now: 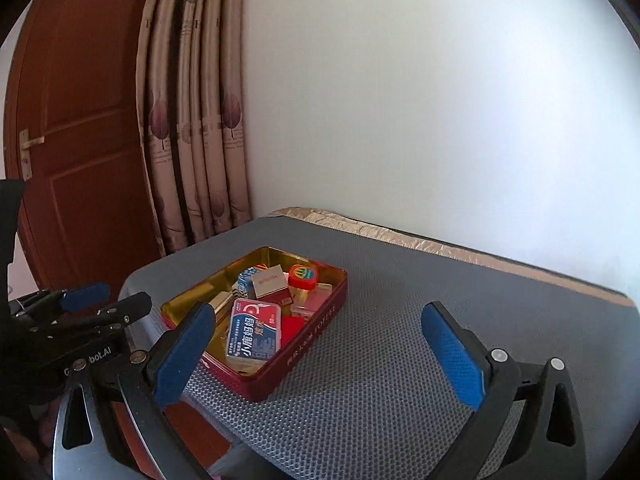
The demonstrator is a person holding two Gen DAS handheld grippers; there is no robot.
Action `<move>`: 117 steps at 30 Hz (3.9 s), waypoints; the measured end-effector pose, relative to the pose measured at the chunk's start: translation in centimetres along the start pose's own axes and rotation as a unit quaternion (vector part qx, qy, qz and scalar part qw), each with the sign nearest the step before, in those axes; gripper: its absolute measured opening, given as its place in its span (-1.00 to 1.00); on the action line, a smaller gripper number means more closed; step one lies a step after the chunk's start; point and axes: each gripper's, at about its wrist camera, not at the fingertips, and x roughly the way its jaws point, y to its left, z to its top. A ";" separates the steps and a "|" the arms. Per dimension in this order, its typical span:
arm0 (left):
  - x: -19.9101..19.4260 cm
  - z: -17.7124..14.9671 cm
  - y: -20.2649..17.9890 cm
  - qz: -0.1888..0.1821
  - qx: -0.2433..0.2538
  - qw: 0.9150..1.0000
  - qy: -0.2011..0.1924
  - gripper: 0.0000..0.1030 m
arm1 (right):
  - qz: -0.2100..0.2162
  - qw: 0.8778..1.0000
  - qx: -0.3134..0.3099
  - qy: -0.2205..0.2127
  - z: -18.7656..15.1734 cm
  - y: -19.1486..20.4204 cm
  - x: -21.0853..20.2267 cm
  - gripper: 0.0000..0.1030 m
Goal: Organize rigid objects
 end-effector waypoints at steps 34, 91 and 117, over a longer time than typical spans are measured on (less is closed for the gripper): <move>-3.2 1.0 0.4 -0.031 0.006 0.999 -0.037 0.49 | 0.002 1.000 -0.013 -0.016 -0.3 0.8 -1.2 0.98; -0.5 0.5 1.2 0.010 0.003 1.000 0.009 0.49 | 0.023 0.999 -0.029 0.013 -1.5 2.2 -0.4 0.98; -0.2 0.2 1.0 0.026 0.018 0.999 0.000 0.50 | 0.027 0.999 -0.023 0.020 -1.6 1.8 -0.3 0.98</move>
